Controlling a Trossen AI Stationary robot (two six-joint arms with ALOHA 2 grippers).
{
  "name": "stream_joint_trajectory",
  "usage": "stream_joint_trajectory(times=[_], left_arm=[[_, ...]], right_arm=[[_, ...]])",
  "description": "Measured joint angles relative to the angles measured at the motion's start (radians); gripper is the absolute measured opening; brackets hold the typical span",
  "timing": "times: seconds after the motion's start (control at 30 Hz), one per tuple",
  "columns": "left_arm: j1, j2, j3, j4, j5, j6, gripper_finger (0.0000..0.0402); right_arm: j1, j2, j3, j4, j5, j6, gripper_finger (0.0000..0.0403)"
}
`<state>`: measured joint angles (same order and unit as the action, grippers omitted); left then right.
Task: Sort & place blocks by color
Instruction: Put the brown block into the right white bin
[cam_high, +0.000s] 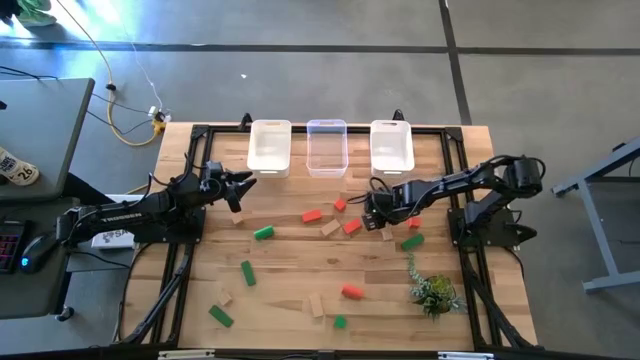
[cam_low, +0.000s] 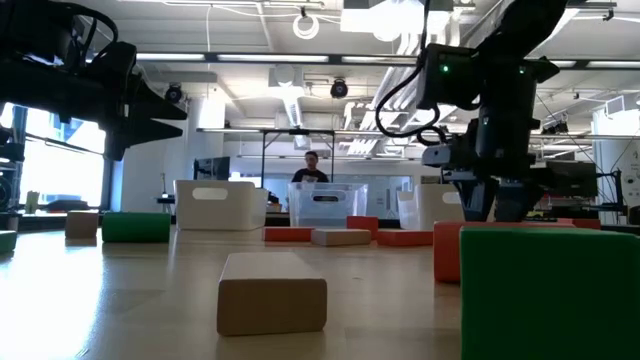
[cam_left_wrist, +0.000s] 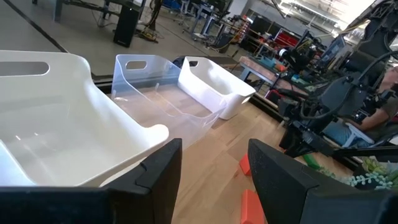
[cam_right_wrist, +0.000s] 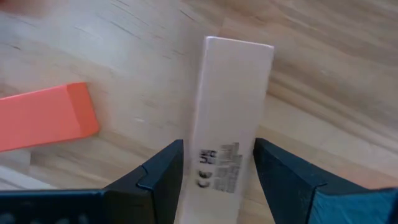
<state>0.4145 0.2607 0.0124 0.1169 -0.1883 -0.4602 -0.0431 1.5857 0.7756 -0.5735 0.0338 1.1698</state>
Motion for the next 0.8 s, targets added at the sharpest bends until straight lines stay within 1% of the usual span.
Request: stream_joint_trajectory(times=[0.23, 0.3, 0.47, 0.63, 0.8], left_arm=[[0.000, 0.000, 0.000, 0.000, -0.002, 0.000, 0.0174], [0.000, 0.000, 0.000, 0.000, -0.003, 0.007, 0.0174], [0.000, 0.000, 0.000, 0.000, -0.002, 0.040, 0.0174], [0.000, 0.000, 0.002, -0.003, -0.002, 0.064, 0.0174], [0.000, 0.000, 0.045, -0.030, -0.002, 0.110, 0.0174]], right_arm=[[0.037, 0.032, 0.001, -0.016, 0.065, 0.018, 0.0183], [0.044, 0.032, 0.000, -0.021, 0.081, 0.018, 0.0167], [0.046, 0.032, 0.000, -0.023, 0.090, -0.007, 0.0101], [0.046, 0.030, -0.001, -0.022, 0.091, -0.045, 0.0099], [0.046, -0.010, -0.006, -0.007, 0.094, -0.064, 0.0099]])
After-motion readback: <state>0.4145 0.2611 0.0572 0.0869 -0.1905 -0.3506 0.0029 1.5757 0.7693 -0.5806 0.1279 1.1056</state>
